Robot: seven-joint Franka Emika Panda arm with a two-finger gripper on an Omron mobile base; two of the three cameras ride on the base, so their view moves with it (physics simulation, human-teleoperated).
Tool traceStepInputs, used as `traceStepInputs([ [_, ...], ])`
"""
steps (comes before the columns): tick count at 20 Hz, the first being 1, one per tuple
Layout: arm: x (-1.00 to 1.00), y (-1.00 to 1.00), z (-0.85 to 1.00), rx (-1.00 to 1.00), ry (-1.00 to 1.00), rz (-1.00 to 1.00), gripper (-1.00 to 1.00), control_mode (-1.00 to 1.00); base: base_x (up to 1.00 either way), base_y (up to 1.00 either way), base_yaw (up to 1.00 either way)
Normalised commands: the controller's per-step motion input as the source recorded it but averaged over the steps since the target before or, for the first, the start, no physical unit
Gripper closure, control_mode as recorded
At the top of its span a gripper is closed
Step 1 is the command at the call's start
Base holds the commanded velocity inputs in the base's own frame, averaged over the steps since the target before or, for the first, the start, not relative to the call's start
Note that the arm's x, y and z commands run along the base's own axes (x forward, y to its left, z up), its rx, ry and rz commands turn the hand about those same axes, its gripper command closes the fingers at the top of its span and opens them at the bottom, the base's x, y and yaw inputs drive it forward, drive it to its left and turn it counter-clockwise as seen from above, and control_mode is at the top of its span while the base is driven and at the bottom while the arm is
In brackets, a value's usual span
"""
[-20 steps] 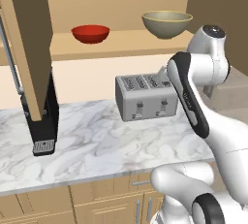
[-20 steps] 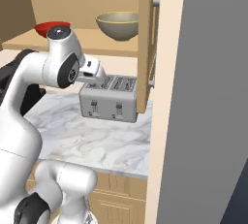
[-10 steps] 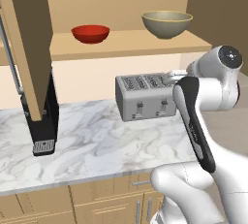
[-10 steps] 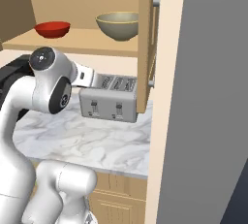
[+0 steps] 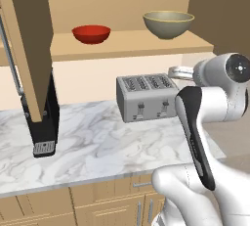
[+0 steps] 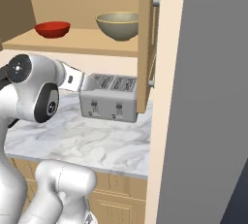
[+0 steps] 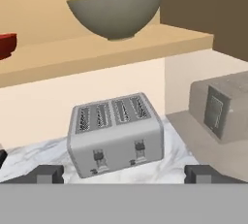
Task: Take the smaller bowl and place it next to the appetizer plate on the dining counter , and place the larger bowl next to the plate with cooked food.
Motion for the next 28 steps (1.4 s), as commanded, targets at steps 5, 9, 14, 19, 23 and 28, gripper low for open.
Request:
traceStepInputs([
  [5,-0.03,0.0,0.61,0.14,-0.01,-0.1,-1.0,-1.0,0.0,0.0,0.0],
  [9,-0.03,0.0,0.44,0.1,0.0,-0.01,-1.0,-1.0,0.0,0.0,0.0],
  [14,-0.12,0.01,0.0,0.0,0.0,0.0,-1.0,-1.0,0.0,0.0,0.0],
  [19,-0.11,0.0,0.11,0.06,0.0,-0.04,-1.0,-1.0,0.0,0.0,0.0],
  [23,0.0,0.0,0.0,0.07,-0.03,-0.06,-1.0,-1.0,0.0,0.0,0.0],
  [28,0.0,0.0,0.13,0.07,-0.1,-0.01,-1.0,-1.0,0.0,0.0,0.0],
])
